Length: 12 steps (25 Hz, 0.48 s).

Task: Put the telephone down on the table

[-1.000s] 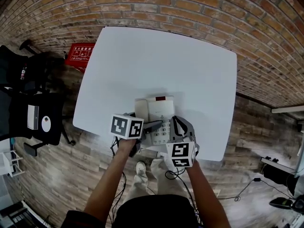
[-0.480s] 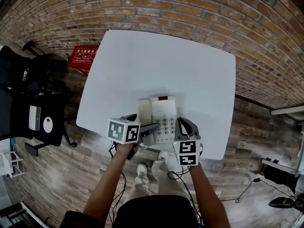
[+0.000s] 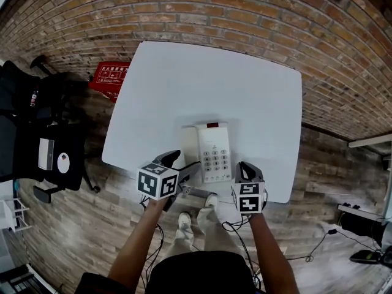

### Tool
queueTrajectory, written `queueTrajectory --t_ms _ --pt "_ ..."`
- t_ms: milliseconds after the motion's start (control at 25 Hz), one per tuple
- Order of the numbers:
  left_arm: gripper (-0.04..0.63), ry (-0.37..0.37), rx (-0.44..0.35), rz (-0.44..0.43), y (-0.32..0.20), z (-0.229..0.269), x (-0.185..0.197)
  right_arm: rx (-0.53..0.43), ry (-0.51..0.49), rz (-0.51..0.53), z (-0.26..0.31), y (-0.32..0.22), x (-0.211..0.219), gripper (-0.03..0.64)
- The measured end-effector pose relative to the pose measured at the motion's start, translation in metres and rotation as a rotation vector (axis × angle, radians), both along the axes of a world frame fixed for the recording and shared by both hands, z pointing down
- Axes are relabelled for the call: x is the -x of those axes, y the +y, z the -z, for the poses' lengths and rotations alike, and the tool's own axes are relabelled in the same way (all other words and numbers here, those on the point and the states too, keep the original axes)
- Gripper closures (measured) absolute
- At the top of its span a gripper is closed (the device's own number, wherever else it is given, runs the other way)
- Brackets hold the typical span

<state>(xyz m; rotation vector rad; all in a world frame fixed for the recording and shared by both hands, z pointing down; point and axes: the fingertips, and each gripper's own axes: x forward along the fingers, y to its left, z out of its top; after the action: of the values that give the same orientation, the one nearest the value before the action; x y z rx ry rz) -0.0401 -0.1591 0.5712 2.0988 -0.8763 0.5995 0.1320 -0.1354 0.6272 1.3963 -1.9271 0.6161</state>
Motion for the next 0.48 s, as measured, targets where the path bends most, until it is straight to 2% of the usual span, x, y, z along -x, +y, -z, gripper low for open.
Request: queueTrajectory --t_ms 120,200,280,480 --pt "0.317 -0.02 -0.035 -0.007 0.007 0.003 0.002 0.016 0.005 0.007 -0.004 0.008 0.004 0.594" --pt "0.459 -0.063 -0.072 -0.004 0.01 0.007 0.007 0.027 0.011 0.014 -0.006 0.013 0.007 0.595" --pt "0.544 -0.081 -0.093 0.001 0.013 0.009 0.011 0.049 0.016 0.018 -0.01 0.018 0.009 0.595" --pt "0.568 -0.073 -0.095 0.012 0.021 0.013 0.019 0.108 0.022 0.02 -0.018 0.032 0.015 0.604"
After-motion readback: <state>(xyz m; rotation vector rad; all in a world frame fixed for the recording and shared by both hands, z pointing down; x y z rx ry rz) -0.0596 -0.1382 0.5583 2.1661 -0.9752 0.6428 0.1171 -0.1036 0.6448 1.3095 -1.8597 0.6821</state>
